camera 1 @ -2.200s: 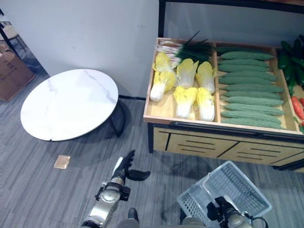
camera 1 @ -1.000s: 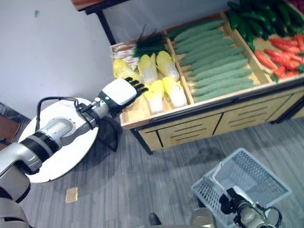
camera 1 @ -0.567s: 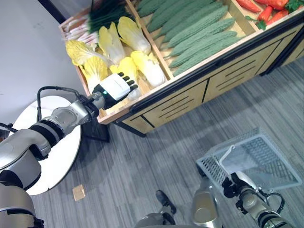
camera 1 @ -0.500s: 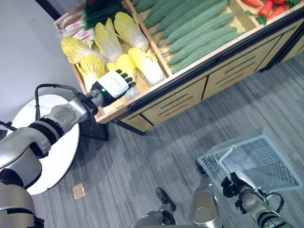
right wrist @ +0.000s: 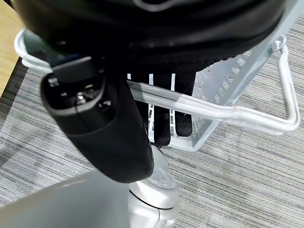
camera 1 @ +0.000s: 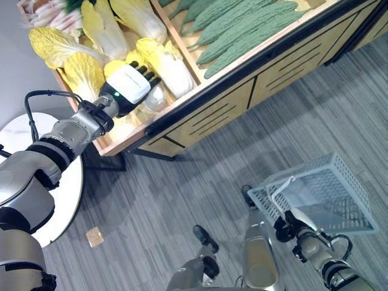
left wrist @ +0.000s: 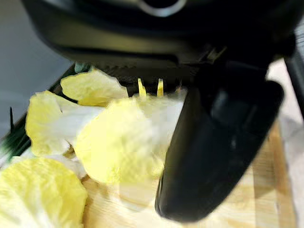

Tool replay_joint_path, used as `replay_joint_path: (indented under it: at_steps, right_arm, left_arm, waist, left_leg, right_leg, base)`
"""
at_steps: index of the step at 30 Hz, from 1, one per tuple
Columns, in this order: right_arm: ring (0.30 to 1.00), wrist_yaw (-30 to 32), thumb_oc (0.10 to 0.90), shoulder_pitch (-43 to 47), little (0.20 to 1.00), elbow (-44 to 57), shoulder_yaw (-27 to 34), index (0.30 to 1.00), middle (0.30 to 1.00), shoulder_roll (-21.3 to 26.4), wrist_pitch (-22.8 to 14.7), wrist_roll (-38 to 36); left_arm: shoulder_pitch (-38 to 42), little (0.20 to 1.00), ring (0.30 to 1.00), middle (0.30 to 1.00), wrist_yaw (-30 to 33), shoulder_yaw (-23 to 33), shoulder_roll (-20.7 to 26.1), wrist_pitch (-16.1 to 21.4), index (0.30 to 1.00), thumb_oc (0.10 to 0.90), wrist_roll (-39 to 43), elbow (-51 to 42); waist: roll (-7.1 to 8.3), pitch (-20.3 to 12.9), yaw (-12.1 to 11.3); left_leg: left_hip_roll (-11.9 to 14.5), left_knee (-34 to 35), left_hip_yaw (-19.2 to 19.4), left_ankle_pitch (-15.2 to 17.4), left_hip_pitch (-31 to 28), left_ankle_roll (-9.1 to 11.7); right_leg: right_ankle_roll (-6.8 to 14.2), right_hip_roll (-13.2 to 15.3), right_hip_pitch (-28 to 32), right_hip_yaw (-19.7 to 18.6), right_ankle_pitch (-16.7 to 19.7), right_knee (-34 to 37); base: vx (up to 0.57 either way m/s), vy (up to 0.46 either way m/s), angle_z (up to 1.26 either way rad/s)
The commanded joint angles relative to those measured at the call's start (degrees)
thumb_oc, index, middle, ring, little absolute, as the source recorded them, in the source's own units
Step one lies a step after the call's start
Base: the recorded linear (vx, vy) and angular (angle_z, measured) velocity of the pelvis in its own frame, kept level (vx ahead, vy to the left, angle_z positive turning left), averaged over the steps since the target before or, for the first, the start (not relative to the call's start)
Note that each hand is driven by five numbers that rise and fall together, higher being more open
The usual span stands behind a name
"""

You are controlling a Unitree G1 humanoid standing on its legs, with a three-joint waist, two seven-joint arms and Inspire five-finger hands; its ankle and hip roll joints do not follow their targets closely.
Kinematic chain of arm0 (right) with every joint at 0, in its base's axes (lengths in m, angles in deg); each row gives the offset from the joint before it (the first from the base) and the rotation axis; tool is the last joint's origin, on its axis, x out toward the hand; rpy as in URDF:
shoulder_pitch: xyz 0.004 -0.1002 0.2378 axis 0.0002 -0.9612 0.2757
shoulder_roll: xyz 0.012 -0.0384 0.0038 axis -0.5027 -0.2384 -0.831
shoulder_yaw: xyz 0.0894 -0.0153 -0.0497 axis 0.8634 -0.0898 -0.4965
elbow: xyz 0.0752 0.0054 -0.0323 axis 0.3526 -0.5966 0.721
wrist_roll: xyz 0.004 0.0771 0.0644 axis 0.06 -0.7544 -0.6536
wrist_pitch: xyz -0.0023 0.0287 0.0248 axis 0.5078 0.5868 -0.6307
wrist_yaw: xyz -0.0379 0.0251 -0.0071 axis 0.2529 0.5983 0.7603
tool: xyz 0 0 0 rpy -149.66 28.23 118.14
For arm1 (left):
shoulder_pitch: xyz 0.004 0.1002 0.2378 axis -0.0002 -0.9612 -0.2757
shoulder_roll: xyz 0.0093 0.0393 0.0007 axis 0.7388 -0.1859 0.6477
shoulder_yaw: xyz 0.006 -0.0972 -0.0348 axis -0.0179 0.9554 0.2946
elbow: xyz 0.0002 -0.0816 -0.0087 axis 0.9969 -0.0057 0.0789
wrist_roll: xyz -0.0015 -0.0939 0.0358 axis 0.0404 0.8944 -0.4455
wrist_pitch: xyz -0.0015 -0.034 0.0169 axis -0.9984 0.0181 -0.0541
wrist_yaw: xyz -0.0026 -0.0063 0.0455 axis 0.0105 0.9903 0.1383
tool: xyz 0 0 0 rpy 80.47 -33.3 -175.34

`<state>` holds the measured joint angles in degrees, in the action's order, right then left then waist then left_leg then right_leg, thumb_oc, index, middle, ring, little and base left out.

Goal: Get the vegetables into the basket

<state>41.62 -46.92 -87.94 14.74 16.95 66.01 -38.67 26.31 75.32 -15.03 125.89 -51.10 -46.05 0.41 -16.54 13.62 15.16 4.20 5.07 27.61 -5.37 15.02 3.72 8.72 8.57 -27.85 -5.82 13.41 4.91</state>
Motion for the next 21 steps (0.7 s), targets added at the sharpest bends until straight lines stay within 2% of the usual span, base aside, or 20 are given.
replay_joint_path:
  at_steps: [1, 7, 15, 18, 21]
  right_arm:
    - [0.3, -0.83, 0.4, -1.79, 0.3, -0.73, -4.07, 0.3, 0.3, -2.72, -1.68, -0.96]
    - [0.3, -0.5, 0.4, -1.97, 0.3, -1.81, -3.71, 0.3, 0.3, -2.72, -1.43, -1.12]
    - [0.3, -0.55, 0.4, -2.73, 0.3, -2.3, -3.57, 0.3, 0.3, -2.98, -1.45, -1.12]
    - [0.3, -0.8, 0.4, -3.64, 0.3, -2.66, -3.13, 0.3, 0.3, -3.53, -1.12, -0.88]
    - [0.3, -0.96, 0.4, -4.42, 0.3, -2.63, -2.92, 0.3, 0.3, -3.87, -0.8, -0.85]
  left_arm:
    - [3.61, 0.3, 0.3, 0.3, -2.64, 4.75, 5.62, -4.79, 0.3, 0.4, -0.38, 7.46]
    - [3.22, 0.3, 0.3, 0.3, -3.38, 4.59, 5.0, -4.2, 0.3, 0.4, -0.1, 6.26]
    - [1.93, 0.3, 0.3, 0.3, -3.63, 6.05, 5.17, -3.99, 0.3, 0.4, 0.58, 4.42]
    - [-2.31, 0.3, 0.3, 0.3, -3.09, 12.67, 4.29, -4.5, 0.3, 0.4, 5.21, 1.5]
    - [-4.4, 0.3, 0.3, 0.3, -2.33, 16.19, 4.0, -4.48, 0.3, 0.4, 6.89, -1.01]
  waist:
    - [1.36, -1.97, 0.77]
    - [1.49, -2.13, 0.5]
    - [2.53, -2.56, 0.02]
    - [3.93, -3.19, -1.36]
    - [4.67, -3.33, -1.73]
  left_leg:
    - [5.35, -0.07, -0.97, -2.67, -2.67, 9.05]
    - [5.25, -0.07, -1.56, -2.67, -3.14, 9.1]
    - [5.07, -0.07, -2.78, -2.35, -3.65, 8.72]
    - [4.9, -0.07, -4.14, -1.93, -4.94, 8.38]
    - [4.86, -0.07, -4.51, -2.0, -5.76, 8.11]
  right_leg:
    - [3.21, -0.63, 2.25, 1.32, -3.19, -0.81]
    - [3.12, -0.6, 2.66, 1.91, -3.2, -0.78]
    - [3.13, -0.38, 3.62, 2.8, -2.94, -0.84]
    - [3.05, 0.13, 5.73, 3.85, -3.16, -0.93]
    - [2.86, 0.19, 7.06, 4.39, -3.2, -0.92]
  base:
    - [0.03, -0.014, -0.08]
    - [0.0, 0.001, 0.01]
    - [-0.01, 0.0, 0.05]
    - [0.0, -0.02, 0.1]
    - [0.01, -0.006, 0.14]
